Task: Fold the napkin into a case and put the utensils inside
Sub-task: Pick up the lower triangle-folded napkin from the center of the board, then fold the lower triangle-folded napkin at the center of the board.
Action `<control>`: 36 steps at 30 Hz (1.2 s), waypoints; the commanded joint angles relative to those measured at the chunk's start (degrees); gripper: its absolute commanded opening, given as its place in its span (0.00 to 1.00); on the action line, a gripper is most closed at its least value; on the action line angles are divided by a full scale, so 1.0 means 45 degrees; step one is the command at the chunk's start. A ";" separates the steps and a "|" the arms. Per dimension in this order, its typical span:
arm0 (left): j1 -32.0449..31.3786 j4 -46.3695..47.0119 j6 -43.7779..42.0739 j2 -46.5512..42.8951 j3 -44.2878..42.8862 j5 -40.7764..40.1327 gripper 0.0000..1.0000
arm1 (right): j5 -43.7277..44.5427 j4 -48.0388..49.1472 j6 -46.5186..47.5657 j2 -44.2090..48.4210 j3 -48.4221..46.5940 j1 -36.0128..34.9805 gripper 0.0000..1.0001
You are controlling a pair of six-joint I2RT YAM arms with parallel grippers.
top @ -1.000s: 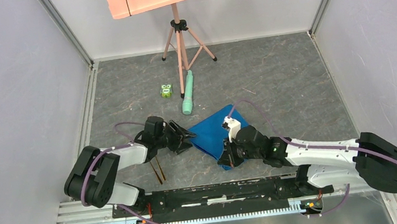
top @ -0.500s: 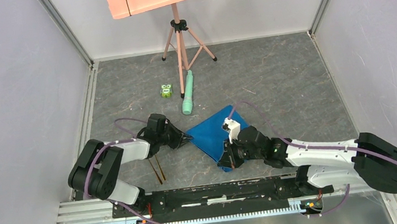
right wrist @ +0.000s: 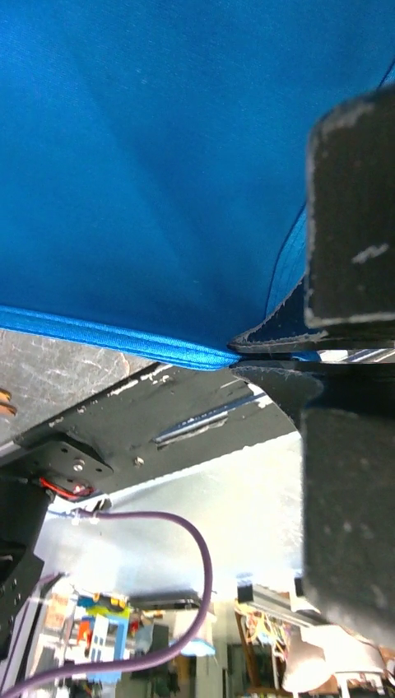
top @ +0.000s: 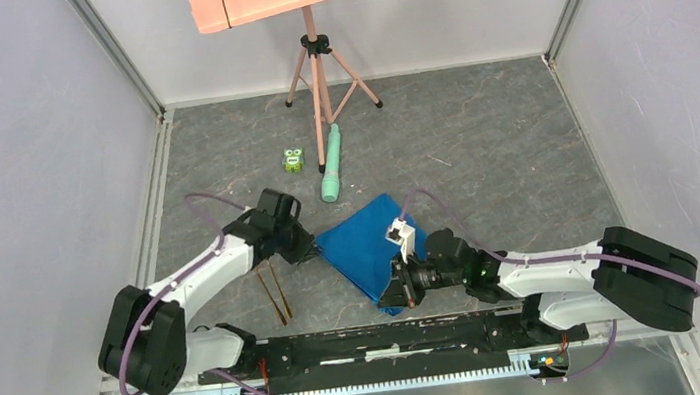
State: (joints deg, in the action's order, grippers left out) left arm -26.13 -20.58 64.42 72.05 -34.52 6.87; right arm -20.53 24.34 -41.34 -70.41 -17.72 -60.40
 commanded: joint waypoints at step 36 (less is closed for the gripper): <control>-0.4151 -0.9037 0.3059 0.9485 -1.2124 -0.7388 0.02 | 0.0129 -0.2675 0.3196 0.2049 0.1265 0.2641 0.30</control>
State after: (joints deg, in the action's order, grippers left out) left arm -45.47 -61.34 78.74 113.99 -86.43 -19.35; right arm -21.39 19.94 -32.27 -62.22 -8.97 -48.27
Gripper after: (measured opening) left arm 0.046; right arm 0.222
